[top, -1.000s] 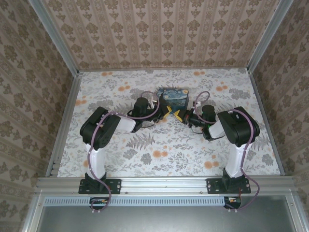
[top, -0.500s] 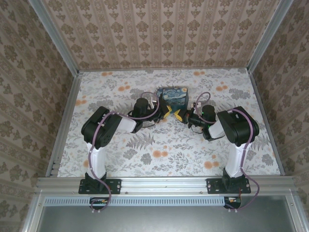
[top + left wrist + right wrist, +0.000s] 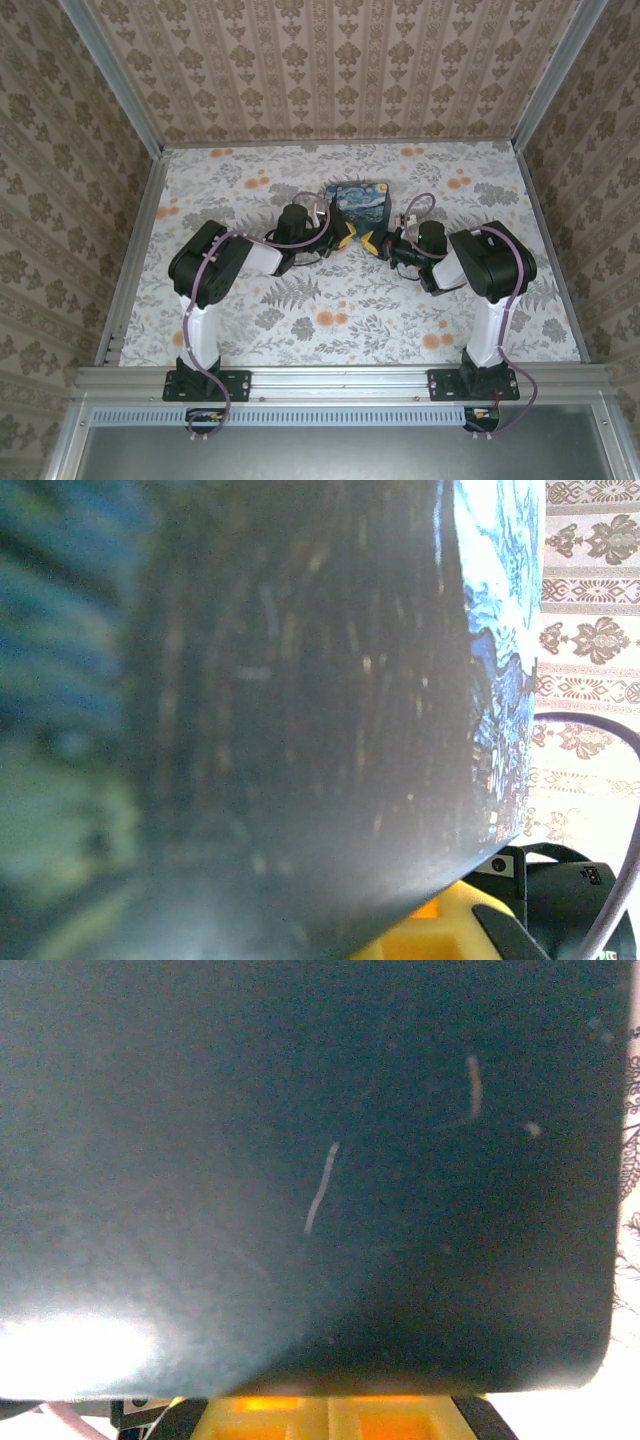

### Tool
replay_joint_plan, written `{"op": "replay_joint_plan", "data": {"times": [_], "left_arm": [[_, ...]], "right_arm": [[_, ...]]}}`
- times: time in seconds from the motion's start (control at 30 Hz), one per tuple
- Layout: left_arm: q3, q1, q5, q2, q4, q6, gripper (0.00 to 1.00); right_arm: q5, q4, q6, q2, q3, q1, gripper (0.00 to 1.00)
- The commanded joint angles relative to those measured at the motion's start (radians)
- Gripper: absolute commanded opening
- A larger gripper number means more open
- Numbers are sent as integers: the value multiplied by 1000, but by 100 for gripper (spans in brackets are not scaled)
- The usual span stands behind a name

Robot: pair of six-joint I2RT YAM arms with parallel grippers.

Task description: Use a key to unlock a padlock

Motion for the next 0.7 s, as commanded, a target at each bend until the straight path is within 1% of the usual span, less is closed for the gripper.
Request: {"op": "replay_joint_plan", "data": {"times": [0.0,0.2,0.37,0.5,0.57,0.67], "left_arm": [[-13,-36,121,-20,-9,22,0],[-5,-37,128,-23,-15,27,0],[-2,-37,152,-40,-35,54,0],[-10,-40,181,-54,-42,66,0],[-14,-43,197,-60,-42,71,0],[-19,-46,210,-62,-30,84,0]], "right_arm": [[-25,81,-38,-41,2,15,0],[-63,65,-77,-54,2,15,0],[-28,-51,-219,-110,9,8,0],[-15,-51,-304,-137,27,8,0],[-22,-43,-323,-147,35,10,0],[-28,-55,-288,-149,47,13,0]]}}
